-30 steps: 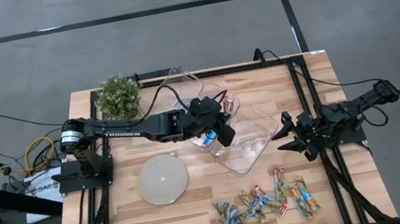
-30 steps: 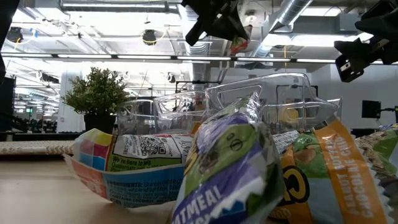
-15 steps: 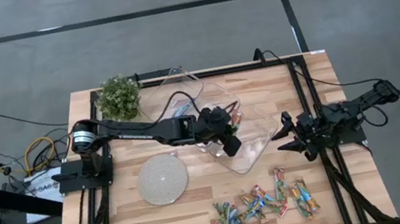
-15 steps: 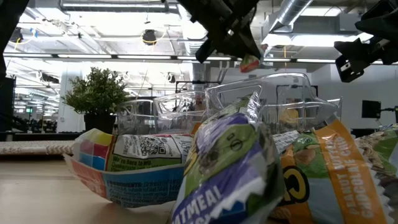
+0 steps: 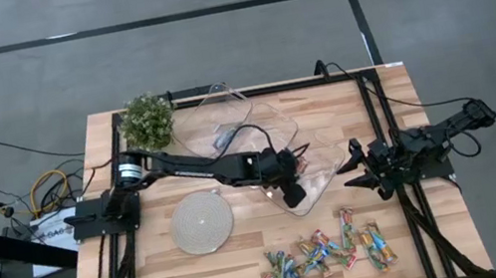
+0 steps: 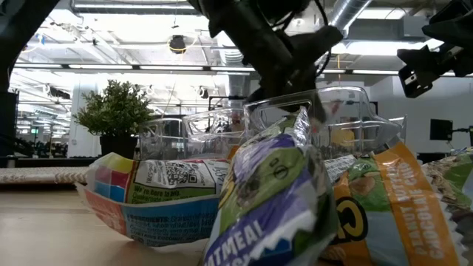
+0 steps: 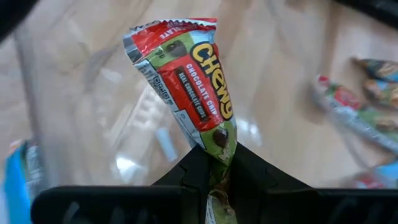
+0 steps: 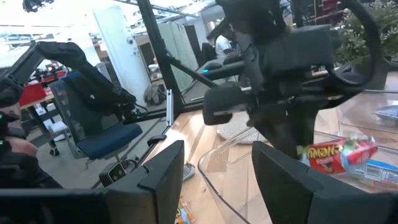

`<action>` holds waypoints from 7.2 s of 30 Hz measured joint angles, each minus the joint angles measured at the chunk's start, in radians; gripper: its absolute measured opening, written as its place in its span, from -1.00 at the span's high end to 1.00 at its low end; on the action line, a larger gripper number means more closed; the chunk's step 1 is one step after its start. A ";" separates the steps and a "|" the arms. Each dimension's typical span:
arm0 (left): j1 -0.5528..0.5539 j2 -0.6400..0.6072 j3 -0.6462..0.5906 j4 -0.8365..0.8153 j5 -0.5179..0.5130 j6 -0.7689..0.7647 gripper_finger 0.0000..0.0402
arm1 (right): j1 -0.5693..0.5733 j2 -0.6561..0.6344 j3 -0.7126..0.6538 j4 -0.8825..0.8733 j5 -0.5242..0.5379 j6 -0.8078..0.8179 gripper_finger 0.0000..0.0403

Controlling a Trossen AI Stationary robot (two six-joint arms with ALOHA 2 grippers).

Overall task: Pick and place Granola Bars by type
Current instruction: Put the red granola bar into the bottom transparent bin, then put the blue granola bar into the top transparent bin

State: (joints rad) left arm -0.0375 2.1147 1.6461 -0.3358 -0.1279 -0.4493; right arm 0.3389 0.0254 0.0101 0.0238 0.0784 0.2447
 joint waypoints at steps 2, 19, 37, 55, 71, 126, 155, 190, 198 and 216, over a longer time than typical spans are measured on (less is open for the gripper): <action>0.005 0.000 0.003 -0.027 -0.016 0.020 0.79 | 0.000 0.000 0.000 0.000 0.000 0.000 0.09; 0.019 0.000 0.003 -0.082 -0.043 0.059 0.72 | 0.000 0.000 0.000 -0.001 0.000 0.000 0.09; 0.022 -0.002 0.035 -0.096 -0.062 0.061 0.39 | 0.000 0.000 0.000 -0.001 0.000 0.000 0.09; -0.029 -0.003 0.273 -0.082 0.003 0.061 0.40 | 0.000 0.000 0.000 -0.001 0.000 0.000 0.09; -0.150 -0.004 0.321 0.063 0.329 0.259 0.40 | 0.000 0.000 0.000 -0.001 0.000 0.000 0.09; -0.569 -0.002 0.277 -0.546 -0.037 -0.692 0.40 | 0.000 0.000 0.000 -0.001 0.000 0.000 0.09; -0.525 0.084 0.191 -0.398 -0.003 -0.962 0.40 | 0.000 0.013 0.001 0.005 0.002 0.000 0.09; -0.470 0.114 0.192 -0.406 0.017 -0.917 -0.29 | 0.000 0.019 0.000 0.006 0.000 0.000 0.09; -0.466 0.114 0.192 -0.409 0.019 -0.914 -0.21 | 0.000 0.019 0.000 0.006 0.000 0.000 0.09; -0.467 0.129 0.193 -0.394 0.040 -0.916 -0.19 | 0.000 0.020 0.000 0.006 0.000 0.000 0.09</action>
State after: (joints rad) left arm -0.5041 2.2440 1.8393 -0.7299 -0.0879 -1.3648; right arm 0.3389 0.0452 0.0097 0.0296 0.0788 0.2447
